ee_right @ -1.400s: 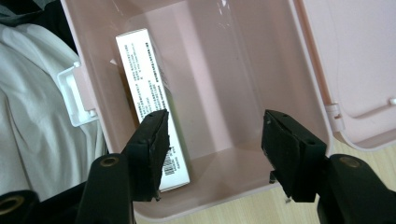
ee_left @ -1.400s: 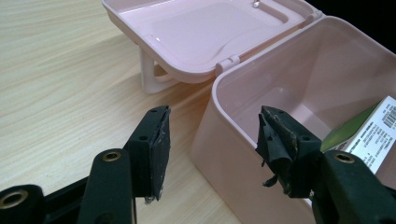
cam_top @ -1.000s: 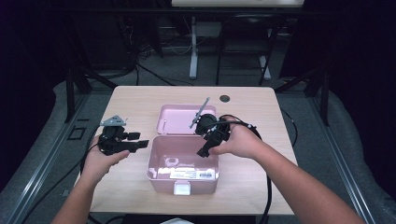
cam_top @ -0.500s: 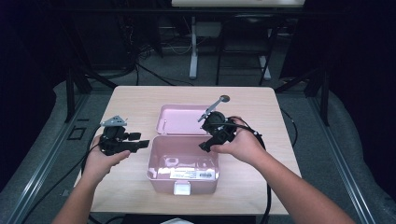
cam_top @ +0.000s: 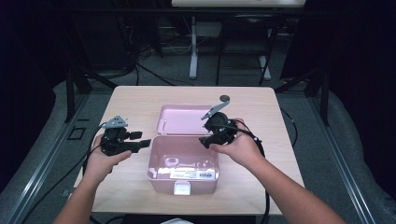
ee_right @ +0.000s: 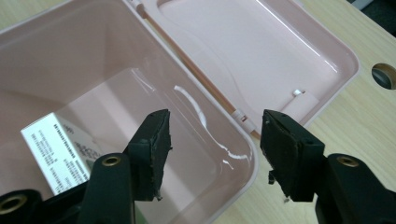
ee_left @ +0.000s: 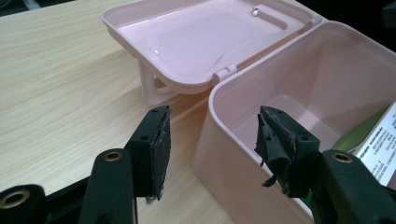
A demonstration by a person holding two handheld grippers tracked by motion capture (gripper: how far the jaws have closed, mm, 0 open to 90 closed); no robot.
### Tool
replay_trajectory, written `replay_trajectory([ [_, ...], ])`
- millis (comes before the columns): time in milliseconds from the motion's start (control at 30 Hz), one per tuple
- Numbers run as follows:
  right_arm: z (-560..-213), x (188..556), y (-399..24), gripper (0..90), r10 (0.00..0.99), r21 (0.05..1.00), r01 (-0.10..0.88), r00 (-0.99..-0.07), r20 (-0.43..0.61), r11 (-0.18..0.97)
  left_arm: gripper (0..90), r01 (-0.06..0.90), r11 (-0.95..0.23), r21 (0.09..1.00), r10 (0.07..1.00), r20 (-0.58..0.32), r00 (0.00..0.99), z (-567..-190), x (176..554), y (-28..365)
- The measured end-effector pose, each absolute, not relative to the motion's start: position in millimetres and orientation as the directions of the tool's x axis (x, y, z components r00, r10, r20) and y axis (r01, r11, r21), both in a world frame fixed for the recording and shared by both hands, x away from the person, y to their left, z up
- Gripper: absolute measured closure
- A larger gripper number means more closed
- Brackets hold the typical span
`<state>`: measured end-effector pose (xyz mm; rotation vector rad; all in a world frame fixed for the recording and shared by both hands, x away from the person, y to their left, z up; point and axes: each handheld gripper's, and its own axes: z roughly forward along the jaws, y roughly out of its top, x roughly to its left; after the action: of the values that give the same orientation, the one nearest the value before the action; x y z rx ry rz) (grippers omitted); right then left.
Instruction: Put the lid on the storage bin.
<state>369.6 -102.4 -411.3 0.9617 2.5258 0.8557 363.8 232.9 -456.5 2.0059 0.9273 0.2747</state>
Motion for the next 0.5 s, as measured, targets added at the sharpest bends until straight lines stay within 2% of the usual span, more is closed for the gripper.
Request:
replay_trajectory([
  [267,-422,378,-107,46.6,0.69,0.647,0.502,-0.722,-0.052,0.574,44.6,0.491,-0.32,0.81,0.689,-0.156,0.708,-456,364,233],
  [500,-432,383,-119,46.7,0.73,0.7,0.509,-0.683,-0.025,0.5,44.0,0.485,-0.317,0.816,0.693,-0.15,0.705,-458,364,231],
])
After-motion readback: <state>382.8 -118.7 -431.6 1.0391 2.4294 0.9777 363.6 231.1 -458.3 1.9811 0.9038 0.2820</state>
